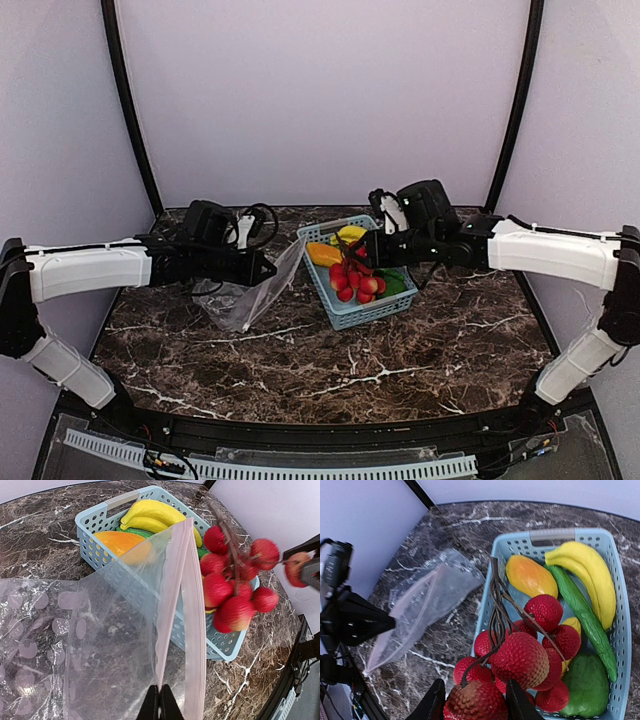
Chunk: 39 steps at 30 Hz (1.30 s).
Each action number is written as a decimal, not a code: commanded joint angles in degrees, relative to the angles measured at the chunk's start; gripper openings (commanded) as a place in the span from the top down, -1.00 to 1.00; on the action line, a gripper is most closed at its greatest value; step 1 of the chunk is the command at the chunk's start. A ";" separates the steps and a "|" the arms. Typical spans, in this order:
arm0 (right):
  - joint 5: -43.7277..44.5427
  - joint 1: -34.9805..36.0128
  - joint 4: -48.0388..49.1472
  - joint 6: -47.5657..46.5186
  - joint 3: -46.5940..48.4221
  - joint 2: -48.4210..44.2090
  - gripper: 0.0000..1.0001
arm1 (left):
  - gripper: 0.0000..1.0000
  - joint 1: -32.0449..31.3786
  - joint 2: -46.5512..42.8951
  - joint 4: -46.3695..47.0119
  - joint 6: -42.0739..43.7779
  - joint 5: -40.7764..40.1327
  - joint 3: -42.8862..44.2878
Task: Place the food in the zip-top bag and seal the zipper
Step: Place the fake fruit in the bin, then adjust the zipper food storage bag at the center of the board.
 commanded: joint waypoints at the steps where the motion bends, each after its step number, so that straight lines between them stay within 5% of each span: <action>1: 3.13 0.00 -0.14 0.02 -1.96 5.44 0.59 | 0.99 -0.01 -1.49 2.06 -1.78 0.32 -1.52; 4: 3.16 -0.03 -1.70 0.24 -1.61 6.21 0.38 | 0.99 -0.06 -1.73 3.49 -2.70 1.47 -2.22; 8: 5.46 0.08 -2.49 0.07 -1.08 4.29 -0.29 | 0.99 -0.07 -2.07 4.21 -3.00 1.59 -3.17; 12: 8.33 0.22 -5.98 -2.41 2.44 4.64 -0.59 | 0.99 -0.12 -1.73 4.67 -3.16 2.37 -3.45; 18: 6.67 0.85 -8.93 -6.08 9.33 9.57 -0.59 | 0.99 -0.13 -1.51 4.76 -3.52 2.19 -3.59; 22: -0.98 1.30 -3.67 -4.71 11.06 11.19 -0.51 | 0.99 -0.07 -1.72 4.79 -3.62 0.51 -3.59; 27: -7.44 3.62 3.48 2.19 12.34 13.46 -0.63 | 0.99 -0.09 -1.81 6.57 -4.54 0.72 -3.82; 39: 2.32 8.21 -1.48 12.36 22.05 26.21 -0.57 | 0.99 -0.32 -3.67 8.93 -6.34 0.06 -4.65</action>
